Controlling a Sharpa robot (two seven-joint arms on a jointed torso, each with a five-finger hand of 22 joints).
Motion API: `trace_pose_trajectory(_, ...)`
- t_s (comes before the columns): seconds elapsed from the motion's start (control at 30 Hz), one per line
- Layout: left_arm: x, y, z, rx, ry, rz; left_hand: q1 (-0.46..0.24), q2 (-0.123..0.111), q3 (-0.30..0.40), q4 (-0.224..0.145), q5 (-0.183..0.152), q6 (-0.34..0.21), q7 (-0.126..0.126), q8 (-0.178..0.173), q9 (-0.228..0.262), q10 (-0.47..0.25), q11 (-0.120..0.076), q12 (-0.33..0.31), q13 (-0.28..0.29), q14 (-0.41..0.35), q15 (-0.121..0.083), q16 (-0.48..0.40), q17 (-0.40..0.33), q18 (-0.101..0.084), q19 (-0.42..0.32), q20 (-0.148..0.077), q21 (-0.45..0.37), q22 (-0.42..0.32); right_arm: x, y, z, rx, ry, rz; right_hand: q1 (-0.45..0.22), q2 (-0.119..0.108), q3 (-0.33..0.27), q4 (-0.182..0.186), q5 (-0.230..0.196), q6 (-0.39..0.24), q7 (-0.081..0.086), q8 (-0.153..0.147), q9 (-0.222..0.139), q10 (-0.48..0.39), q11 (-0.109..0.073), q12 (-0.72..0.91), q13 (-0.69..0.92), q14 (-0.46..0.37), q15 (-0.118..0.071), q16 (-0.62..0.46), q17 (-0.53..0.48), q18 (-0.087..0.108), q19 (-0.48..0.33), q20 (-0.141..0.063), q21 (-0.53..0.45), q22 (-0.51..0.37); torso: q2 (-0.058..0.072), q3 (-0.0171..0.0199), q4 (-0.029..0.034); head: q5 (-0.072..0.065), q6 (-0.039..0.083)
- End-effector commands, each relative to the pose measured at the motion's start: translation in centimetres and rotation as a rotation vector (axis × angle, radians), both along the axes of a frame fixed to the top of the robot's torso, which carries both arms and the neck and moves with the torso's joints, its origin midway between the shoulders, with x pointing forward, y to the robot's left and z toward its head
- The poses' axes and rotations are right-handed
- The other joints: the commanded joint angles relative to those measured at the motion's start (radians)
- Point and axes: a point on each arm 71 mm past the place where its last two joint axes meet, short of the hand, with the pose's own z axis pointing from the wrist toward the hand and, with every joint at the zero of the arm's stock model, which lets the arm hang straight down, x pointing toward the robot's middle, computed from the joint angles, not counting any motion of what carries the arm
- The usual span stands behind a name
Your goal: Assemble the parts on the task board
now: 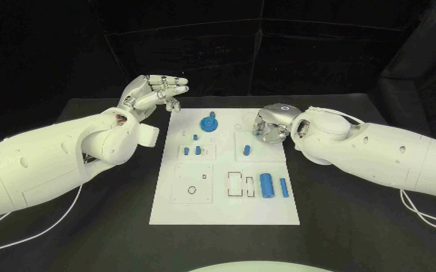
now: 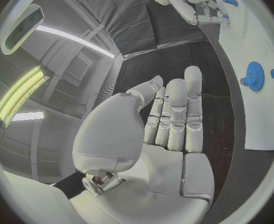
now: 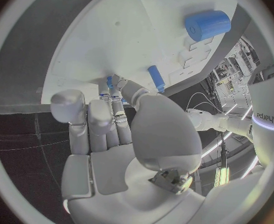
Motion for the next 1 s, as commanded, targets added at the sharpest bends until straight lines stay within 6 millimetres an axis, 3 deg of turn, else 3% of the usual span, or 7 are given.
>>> trace_pose_trajectory(0.03,0.0,0.0,0.1,-0.012,-0.001,-0.016,-0.007,0.001,-0.005,-0.002,-0.001,0.005,0.001,0.004,-0.001,-0.001,-0.001,0.004,0.001,-0.007,-0.002,-0.004,-0.002,0.013,-0.008,-0.001,-0.003,-0.001,-0.3,-0.1,-0.2,-0.019,-0.028,-0.009,0.006,-0.002,0.005,0.001,0.004,0.008,0.002,0.000,0.001,0.010,-0.003,-0.002,-0.001,0.023,-0.009,0.005,0.001,-0.012,0.000,0.000,0.008,0.003,0.001,0.0013,-0.0012,0.002,0.000)
trace_pose_trajectory(0.2,0.1,0.0,0.0,-0.012,0.002,-0.017,-0.007,0.003,-0.006,-0.001,-0.001,0.004,0.001,0.003,-0.001,-0.002,0.000,0.005,0.001,-0.008,-0.002,-0.005,-0.005,0.013,-0.009,-0.001,-0.004,-0.002,-0.7,0.1,0.3,0.013,-0.060,-0.001,0.004,-0.005,0.007,0.002,0.012,0.007,0.003,-0.003,0.000,0.010,-0.002,-0.006,-0.002,0.021,-0.008,0.007,0.000,-0.012,-0.005,0.000,0.012,0.006,0.000,-0.0005,-0.0002,0.001,-0.001)
trace_pose_trajectory(0.37,0.3,0.3,-0.1,-0.009,0.003,-0.011,-0.010,0.004,-0.010,0.001,-0.001,0.000,0.004,0.002,-0.002,-0.005,0.001,0.006,0.000,-0.010,-0.001,-0.005,-0.006,0.013,-0.009,0.000,-0.006,-0.003,-1.1,0.1,0.7,0.043,-0.089,0.000,0.005,-0.006,0.010,0.002,0.017,0.007,0.003,-0.005,-0.001,0.009,-0.002,-0.008,-0.002,0.020,-0.008,0.010,0.002,-0.012,-0.007,0.000,0.016,0.009,0.000,0.0004,0.0001,0.004,-0.001)
trace_pose_trajectory(0.47,0.4,0.5,-0.1,-0.006,0.002,-0.004,-0.010,0.004,-0.012,0.001,-0.001,-0.001,0.004,0.001,-0.002,-0.006,0.002,0.006,0.000,-0.010,0.000,-0.005,-0.007,0.012,-0.010,0.000,-0.007,-0.004,-1.2,-0.1,0.9,0.054,-0.095,-0.009,0.005,-0.006,0.011,0.002,0.017,0.007,0.003,-0.005,-0.001,0.010,-0.002,-0.009,-0.002,0.020,-0.008,0.011,0.003,-0.012,-0.007,0.000,0.017,0.011,0.000,0.0002,0.0001,0.015,-0.001)
trace_pose_trajectory(0.73,0.6,0.8,-0.2,-0.002,0.003,0.005,-0.012,0.004,-0.017,0.001,-0.001,-0.005,0.009,0.000,-0.002,-0.012,0.004,0.008,-0.001,-0.012,0.002,-0.007,-0.011,0.012,-0.010,0.001,-0.009,-0.005,-2.1,-0.4,1.6,0.094,-0.094,-0.015,0.005,-0.006,0.011,0.002,0.018,0.007,0.003,-0.006,-0.001,0.010,-0.001,-0.009,-0.002,0.020,-0.008,0.012,0.004,-0.012,-0.008,0.001,0.018,0.012,0.000,-0.0005,-0.0010,0.020,-0.003)
trace_pose_trajectory(1.0,0.7,0.9,-0.3,-0.001,0.004,0.008,-0.012,0.003,-0.018,0.001,-0.001,-0.005,0.010,0.000,-0.002,-0.013,0.005,0.008,-0.001,-0.013,0.002,-0.007,-0.013,0.012,-0.010,0.002,-0.010,-0.006,-3.7,0.5,3.3,0.183,-0.113,0.023,0.007,-0.010,0.015,0.001,0.023,0.007,0.004,-0.008,-0.002,0.010,-0.001,-0.012,-0.002,0.020,-0.008,0.017,0.009,-0.013,-0.010,0.001,0.026,0.020,-0.001,-0.0009,0.0003,0.022,-0.001)
